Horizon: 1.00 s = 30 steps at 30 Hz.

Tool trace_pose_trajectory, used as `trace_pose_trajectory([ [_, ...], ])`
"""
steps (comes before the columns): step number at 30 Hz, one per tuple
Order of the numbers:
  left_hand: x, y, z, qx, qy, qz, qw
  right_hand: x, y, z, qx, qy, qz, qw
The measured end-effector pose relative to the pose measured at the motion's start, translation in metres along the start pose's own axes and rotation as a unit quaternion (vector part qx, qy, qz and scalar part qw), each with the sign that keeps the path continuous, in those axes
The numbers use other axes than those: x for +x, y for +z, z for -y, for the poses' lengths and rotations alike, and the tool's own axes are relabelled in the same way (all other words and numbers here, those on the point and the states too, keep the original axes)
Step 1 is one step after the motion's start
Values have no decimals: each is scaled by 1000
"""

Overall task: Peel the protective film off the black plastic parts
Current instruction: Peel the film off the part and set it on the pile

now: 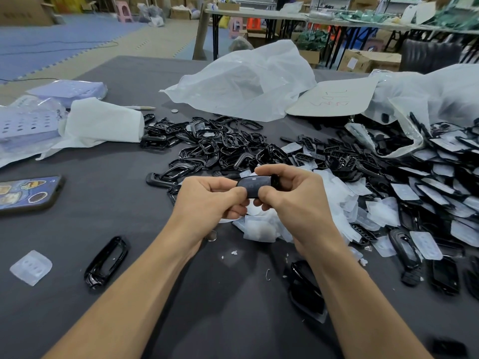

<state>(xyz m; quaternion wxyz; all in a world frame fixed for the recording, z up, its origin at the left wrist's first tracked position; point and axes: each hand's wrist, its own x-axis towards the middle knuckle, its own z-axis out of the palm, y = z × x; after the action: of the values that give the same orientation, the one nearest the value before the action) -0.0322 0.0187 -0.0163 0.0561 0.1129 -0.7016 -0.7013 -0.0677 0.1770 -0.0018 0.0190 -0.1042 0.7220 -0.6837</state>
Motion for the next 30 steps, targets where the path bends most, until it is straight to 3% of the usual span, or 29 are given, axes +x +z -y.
trace_pose_trajectory([
  [19,-3,1,-4,-35,-16,48,998,1,-1,1,29,16,6,999],
  [30,-2,4,-6,-20,-49,-4,999,0,3,-2,-11,-8,3,1000],
])
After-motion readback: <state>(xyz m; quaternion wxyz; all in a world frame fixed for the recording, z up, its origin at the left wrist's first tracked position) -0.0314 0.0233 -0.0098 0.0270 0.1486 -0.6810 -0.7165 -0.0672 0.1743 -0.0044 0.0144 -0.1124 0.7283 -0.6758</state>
